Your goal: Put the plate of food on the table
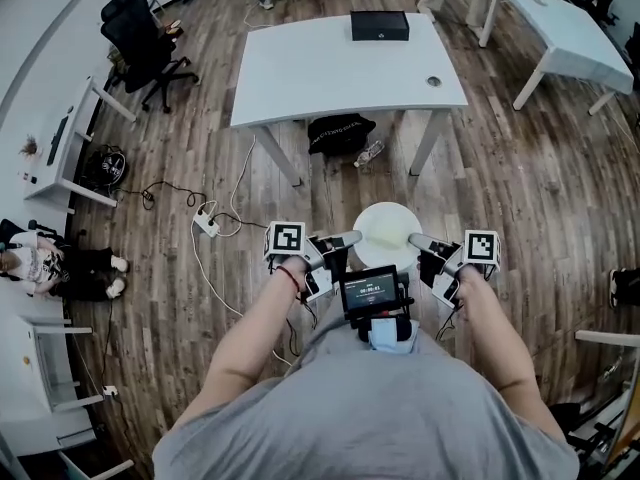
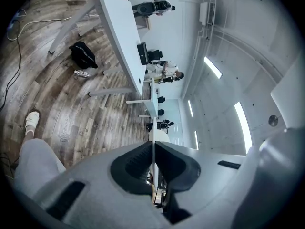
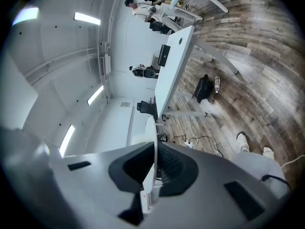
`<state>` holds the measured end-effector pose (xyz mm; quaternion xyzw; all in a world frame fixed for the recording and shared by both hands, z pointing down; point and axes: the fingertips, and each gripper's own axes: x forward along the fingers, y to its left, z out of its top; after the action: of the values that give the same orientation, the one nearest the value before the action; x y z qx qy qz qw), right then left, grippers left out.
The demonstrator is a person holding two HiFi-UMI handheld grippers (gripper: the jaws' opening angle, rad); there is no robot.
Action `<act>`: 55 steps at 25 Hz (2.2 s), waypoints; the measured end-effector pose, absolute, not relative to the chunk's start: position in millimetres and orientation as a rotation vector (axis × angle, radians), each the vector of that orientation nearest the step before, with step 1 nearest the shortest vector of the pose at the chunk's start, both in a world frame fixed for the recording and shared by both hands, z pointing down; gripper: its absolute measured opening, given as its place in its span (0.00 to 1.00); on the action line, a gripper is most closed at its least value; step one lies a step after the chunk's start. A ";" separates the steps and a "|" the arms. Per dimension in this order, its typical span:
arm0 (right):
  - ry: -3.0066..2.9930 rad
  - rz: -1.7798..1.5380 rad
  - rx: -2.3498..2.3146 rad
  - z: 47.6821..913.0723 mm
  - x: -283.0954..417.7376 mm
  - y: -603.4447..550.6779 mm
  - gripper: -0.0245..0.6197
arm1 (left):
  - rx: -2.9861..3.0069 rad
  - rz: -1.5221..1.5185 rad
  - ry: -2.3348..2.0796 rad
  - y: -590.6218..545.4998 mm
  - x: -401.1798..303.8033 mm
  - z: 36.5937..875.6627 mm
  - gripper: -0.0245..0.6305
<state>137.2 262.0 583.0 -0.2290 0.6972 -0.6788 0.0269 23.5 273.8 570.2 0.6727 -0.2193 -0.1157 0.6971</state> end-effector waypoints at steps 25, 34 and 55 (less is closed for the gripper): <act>2.134 -2.051 -0.744 581.2 15.6 18.2 0.10 | 1.529 -0.252 -0.468 28.0 -99.1 566.9 0.08; 2.143 -2.047 -0.720 592.7 17.5 -86.2 0.10 | 1.523 -0.234 -0.476 -77.2 -95.6 577.2 0.08; 2.139 -2.081 -0.762 657.0 59.7 -288.1 0.10 | 1.514 -0.168 -0.432 -282.1 -52.5 647.5 0.08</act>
<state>59.7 -288.1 657.0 -0.2474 0.6941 -0.6753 0.0310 -52.5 -282.1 647.5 0.6805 -0.1941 -0.0756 0.7025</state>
